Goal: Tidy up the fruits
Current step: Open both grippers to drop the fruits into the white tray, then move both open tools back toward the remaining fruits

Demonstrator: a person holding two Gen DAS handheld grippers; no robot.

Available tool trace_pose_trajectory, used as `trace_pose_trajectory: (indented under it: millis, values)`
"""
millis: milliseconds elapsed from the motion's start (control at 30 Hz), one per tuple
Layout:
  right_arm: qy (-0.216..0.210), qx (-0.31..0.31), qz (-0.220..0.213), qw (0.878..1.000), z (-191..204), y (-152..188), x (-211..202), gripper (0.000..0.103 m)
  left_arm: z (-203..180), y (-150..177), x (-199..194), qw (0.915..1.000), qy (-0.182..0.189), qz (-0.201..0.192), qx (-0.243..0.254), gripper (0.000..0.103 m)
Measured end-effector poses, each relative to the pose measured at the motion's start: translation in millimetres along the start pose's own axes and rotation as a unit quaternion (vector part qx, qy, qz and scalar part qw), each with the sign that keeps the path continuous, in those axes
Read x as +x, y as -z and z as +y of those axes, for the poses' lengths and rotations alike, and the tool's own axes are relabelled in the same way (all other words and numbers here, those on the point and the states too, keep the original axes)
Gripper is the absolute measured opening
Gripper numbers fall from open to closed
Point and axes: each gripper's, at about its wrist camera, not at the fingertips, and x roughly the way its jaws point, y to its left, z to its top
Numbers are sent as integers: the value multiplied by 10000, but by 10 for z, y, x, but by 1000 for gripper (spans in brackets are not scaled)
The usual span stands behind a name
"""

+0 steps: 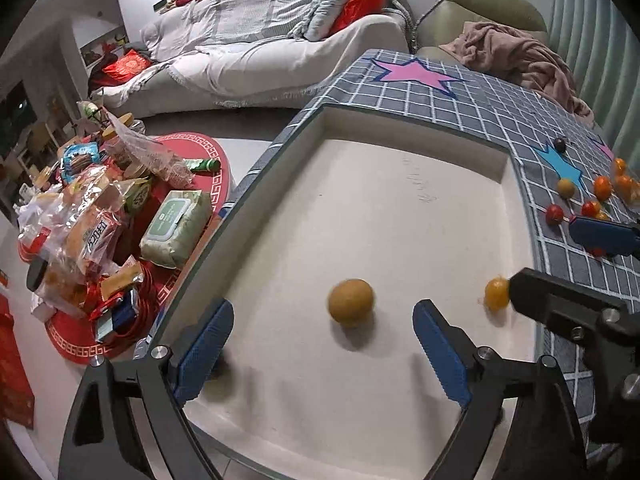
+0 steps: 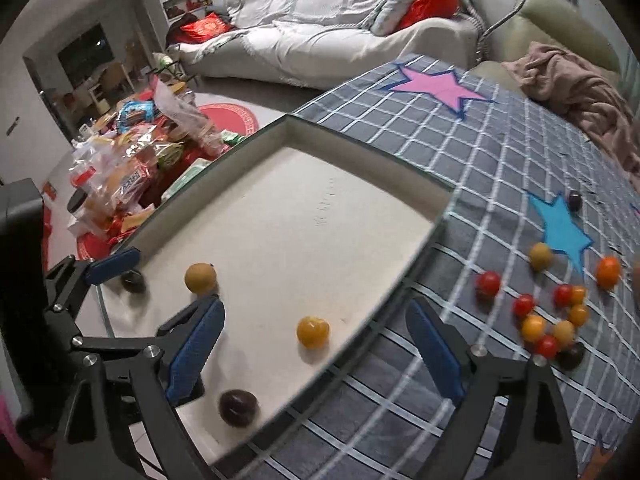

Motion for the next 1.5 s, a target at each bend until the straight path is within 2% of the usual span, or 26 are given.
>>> trace_pose_trajectory:
  millis: [333, 600, 833, 1067, 1500]
  values:
    - [344, 799, -29, 9962, -685, 446, -285, 94, -422, 8, -230, 9992, 196, -74, 348, 92]
    - [762, 1641, 169, 9833, -1433, 992, -376, 94, -1022, 6, -437, 9943, 515, -190, 912, 92]
    - [1162, 1762, 153, 9774, -1785, 1233, -472, 94, -1574, 71, -398, 9883, 619, -84, 1391, 92]
    - [1225, 1699, 53, 9778, -1945, 1242, -465, 94, -1888, 16, -112, 9869, 477, 54, 1538, 92]
    - [1102, 1188, -80, 9867, -2035, 878, -219, 93, -2109, -316, 295, 9862, 432, 71, 1599, 92]
